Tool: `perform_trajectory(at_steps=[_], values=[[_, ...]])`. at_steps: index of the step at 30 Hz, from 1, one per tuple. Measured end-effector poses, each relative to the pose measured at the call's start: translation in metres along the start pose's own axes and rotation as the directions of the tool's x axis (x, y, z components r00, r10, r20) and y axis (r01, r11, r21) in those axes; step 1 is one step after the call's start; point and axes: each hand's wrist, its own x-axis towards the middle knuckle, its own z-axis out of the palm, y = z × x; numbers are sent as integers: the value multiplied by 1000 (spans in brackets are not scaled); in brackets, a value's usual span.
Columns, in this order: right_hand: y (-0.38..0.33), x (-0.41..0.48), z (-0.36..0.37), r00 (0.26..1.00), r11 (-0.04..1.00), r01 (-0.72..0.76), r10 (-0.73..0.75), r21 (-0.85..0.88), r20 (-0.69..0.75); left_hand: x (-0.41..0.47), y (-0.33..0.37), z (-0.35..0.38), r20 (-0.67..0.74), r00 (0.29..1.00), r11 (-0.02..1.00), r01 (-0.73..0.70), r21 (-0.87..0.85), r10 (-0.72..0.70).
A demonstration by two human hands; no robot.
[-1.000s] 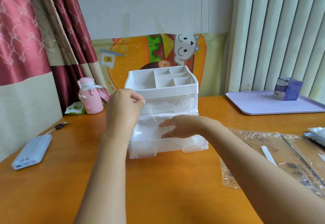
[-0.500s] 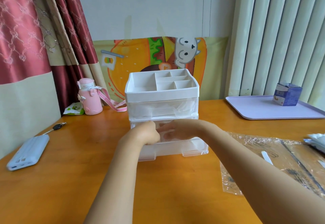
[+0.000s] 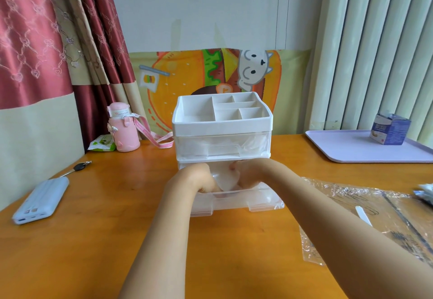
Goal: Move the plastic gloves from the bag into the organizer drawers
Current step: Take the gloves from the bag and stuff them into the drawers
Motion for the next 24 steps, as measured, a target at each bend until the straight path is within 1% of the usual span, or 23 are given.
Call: perform_trajectory(at_steps=[4,5,9,12,14,15,17,19,21,23,24], values=[[-1,1,0,1000,995,2,-1,100,-6,0,4,3,-22,1000,1000,-12,16,12],[0,1,0,1000,995,10,-9,100,-8,0,5,3,-28,999,1000,-15,24,16],[2,-10,-4,996,996,76,-78,43,45,0,8,4,-23,1000,999,-18,27,19],[4,-33,-18,993,995,98,-98,8,66,-1,10,4,-20,1000,999,-20,32,21],[7,-47,-23,993,993,121,-121,8,9,-2,10,4,-8,1000,1000,-25,9,25],[9,-55,-23,991,991,129,-128,31,-42,-3,10,4,-3,1000,1000,-31,-4,31],[13,-73,-15,969,976,196,-178,94,-173,-6,9,0,-4,999,999,-41,-22,41],[17,-88,-1,946,954,272,-240,129,-219,-8,7,-4,-35,999,998,-24,-55,22],[22,-92,17,932,958,278,-250,75,-260,-11,6,-7,-54,998,997,-23,-76,19],[31,-88,35,883,962,272,-249,1,-397,-15,6,-11,-65,997,995,-45,-92,39],[34,-86,43,842,958,288,-260,-13,-474,-17,6,-14,-72,996,991,-58,-119,49]])
